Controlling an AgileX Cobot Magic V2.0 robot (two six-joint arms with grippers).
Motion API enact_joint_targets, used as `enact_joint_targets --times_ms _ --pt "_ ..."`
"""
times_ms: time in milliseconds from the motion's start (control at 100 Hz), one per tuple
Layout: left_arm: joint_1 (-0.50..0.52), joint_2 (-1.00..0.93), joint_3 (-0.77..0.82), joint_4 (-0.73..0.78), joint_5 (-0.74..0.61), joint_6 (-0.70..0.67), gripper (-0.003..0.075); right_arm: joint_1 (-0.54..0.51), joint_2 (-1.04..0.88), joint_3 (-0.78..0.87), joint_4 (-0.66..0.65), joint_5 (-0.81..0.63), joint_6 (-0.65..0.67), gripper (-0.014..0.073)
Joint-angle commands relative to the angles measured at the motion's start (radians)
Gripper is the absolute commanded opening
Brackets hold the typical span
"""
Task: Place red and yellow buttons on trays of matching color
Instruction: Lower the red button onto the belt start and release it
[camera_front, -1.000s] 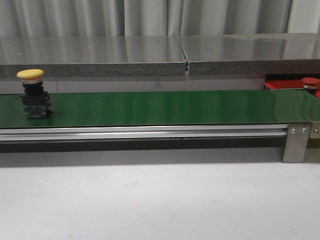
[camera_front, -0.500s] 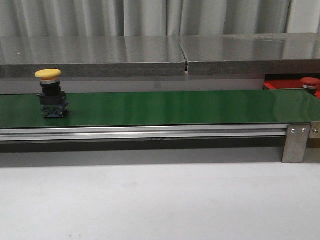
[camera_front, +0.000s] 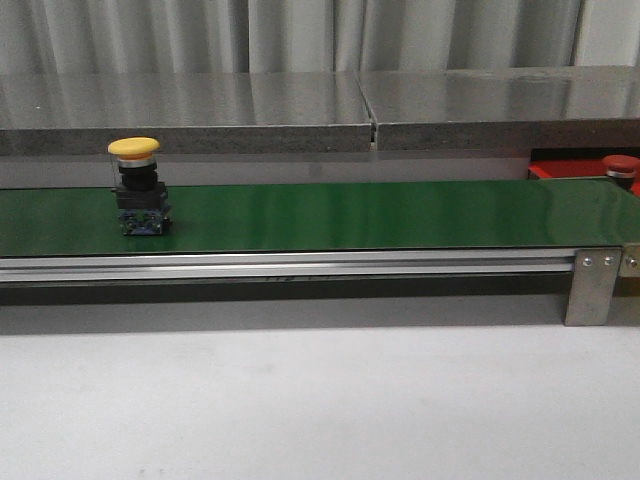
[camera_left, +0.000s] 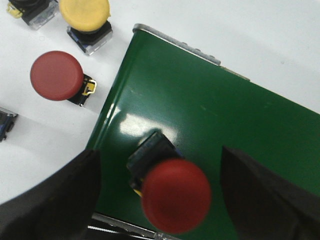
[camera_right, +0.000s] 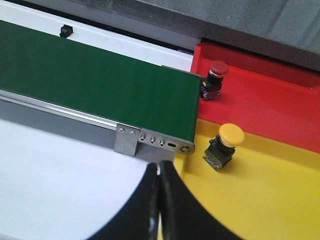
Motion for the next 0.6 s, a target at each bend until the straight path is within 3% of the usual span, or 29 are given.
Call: enact_joint_targets --times_ms 0,130,200,270,420,590 --pt "-0.005 -0.062 -0.033 -0.023 -0.053 0.012 0.0512 0.001 0.007 -0.025 0.003 -0.069 -0.006 -0.0068" --pt "-0.013 -0.102 -0.033 -0.028 -0.082 0.051 0.0510 0.001 0.007 -0.025 0.003 -0.069 -0.006 -0.0068" --pt "-0.032 -0.122 -0.033 -0.028 -0.082 0.107 0.0468 0.001 0.007 -0.025 0.003 -0.069 -0.006 -0.0068" --pt "-0.058 -0.144 -0.026 -0.028 -0.084 0.150 0.0353 0.001 0.007 -0.025 0.003 -0.070 -0.006 -0.0068" --pt "-0.124 -0.195 0.007 -0.028 -0.119 0.172 -0.0020 0.001 0.007 -0.025 0.003 -0.069 -0.006 -0.0068" --pt "-0.213 -0.263 0.079 -0.028 -0.177 0.192 -0.0019 0.001 0.007 -0.025 0.003 -0.070 -0.006 -0.0068"
